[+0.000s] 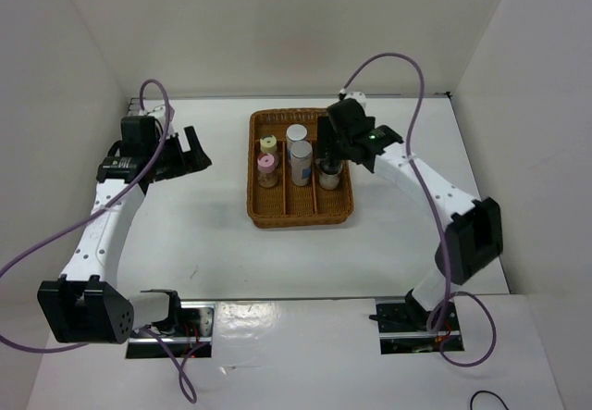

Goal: Organize the condiment bottles

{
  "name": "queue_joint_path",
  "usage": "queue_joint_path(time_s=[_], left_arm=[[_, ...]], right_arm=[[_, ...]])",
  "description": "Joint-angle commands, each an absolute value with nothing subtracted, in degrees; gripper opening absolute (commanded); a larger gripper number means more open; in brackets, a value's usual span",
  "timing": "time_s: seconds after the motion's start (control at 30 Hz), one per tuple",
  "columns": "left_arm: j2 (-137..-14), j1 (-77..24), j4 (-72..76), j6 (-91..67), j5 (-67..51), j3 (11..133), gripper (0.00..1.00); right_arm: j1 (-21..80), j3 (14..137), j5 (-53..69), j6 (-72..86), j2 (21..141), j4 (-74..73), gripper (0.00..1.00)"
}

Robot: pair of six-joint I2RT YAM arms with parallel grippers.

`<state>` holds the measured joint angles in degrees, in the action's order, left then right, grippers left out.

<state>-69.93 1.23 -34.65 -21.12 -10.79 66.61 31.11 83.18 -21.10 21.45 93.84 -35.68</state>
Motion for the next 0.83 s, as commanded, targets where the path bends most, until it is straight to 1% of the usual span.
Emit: queue_joint_path(time_s=[0.0, 0.13, 0.27, 0.37, 0.5, 0.8], left_arm=[[-70.7, 1.6, -32.7, -19.8, -13.4, 70.2, 1.0], [-71.3, 1.6, -32.2, -19.2, -15.7, 71.4, 1.0], [-71.9, 1.6, -32.2, -18.6, -16.3, 71.4, 1.0], [-72.4, 1.6, -31.4, -19.2, -17.6, 70.2, 1.0], [-72.4, 1.6, -29.0, -20.6, -18.7, 67.5, 1.0], [-74.9, 1.6, -27.9, -21.3, -18.0, 68.6, 1.0]], right_arm=[[30.3, 85.4, -24.9, 22.9, 84.3, -36.1, 0.99], [30.3, 80.0, -27.0, 22.9, 78.1, -32.8, 0.99], [27.8, 74.7, -28.3, 23.6, 73.7, -30.9, 0.99], [24.4, 70.2, -27.4, 23.6, 70.7, -29.8, 0.99], [23.3, 66.3, -26.0, 22.9, 65.7, -27.2, 0.99], [22.2, 64.6, -25.5, 22.9, 65.1, -28.2, 0.99]])
